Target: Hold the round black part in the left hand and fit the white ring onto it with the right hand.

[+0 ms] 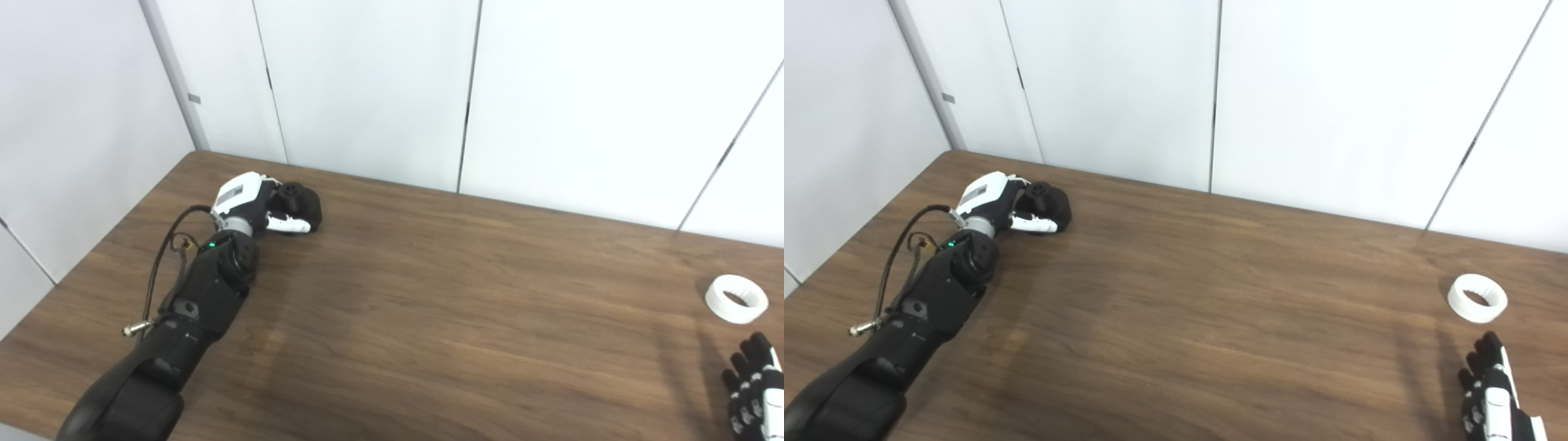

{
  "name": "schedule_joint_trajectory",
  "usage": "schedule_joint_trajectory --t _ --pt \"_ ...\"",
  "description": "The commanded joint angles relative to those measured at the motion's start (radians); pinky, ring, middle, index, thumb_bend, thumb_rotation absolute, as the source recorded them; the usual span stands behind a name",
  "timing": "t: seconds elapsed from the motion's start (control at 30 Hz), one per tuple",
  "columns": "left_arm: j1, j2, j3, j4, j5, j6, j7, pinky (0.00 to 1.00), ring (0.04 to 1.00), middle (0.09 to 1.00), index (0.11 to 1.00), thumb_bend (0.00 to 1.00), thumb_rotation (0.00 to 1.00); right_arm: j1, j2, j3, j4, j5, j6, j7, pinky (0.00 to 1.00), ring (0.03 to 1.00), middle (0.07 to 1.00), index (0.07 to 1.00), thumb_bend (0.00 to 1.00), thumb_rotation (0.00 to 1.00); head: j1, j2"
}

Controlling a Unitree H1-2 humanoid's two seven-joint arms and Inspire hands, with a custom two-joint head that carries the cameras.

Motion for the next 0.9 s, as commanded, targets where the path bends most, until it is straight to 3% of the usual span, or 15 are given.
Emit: schedule_joint_trajectory --t 0.0,0.33,0.5,0.53,0.6,0.87 --pt "-0.063 0.015 0.016 -0.017 -0.001 -0.028 0.046 0.98 0.983 0.945 0.703 0.82 0.35 -0.024 -0.006 -0.006 -0.004 0.0 -0.052 0.01 1.0 1.0 1.0 0.981 0.4 0.93 0.002 0.0" --pt "-0.062 0.003 0.036 0.004 -0.018 -0.052 0.088 0.95 0.969 0.922 0.662 0.73 0.22 -0.024 -0.006 -0.012 -0.004 0.003 -0.049 0.01 1.0 1.0 1.0 0.986 0.39 0.93 0.005 0.002" --pt "-0.061 -0.002 0.045 0.02 -0.033 -0.078 0.113 0.95 0.981 0.917 0.628 0.74 0.18 -0.023 -0.007 -0.011 -0.006 0.002 -0.046 0.012 1.0 1.0 1.0 0.987 0.4 0.92 0.002 0.003" --pt "-0.06 -0.002 0.046 0.022 -0.037 -0.085 0.117 0.94 0.983 0.917 0.563 0.63 0.13 -0.022 -0.008 -0.011 -0.008 0.003 -0.045 0.013 1.0 1.0 1.0 0.989 0.4 0.93 0.001 0.004" --pt "-0.059 -0.003 0.05 0.03 -0.041 -0.107 0.131 0.93 0.98 0.913 0.508 0.55 0.08 -0.02 -0.007 -0.01 -0.01 0.0 -0.043 0.011 1.0 1.0 1.0 0.988 0.41 0.93 0.001 0.005" --pt "-0.055 0.0 0.048 0.037 -0.041 -0.124 0.135 0.9 0.966 0.91 0.493 0.52 0.07 -0.017 -0.002 -0.008 -0.032 -0.005 -0.024 0.005 1.0 1.0 1.0 0.989 0.41 0.93 -0.005 0.01"
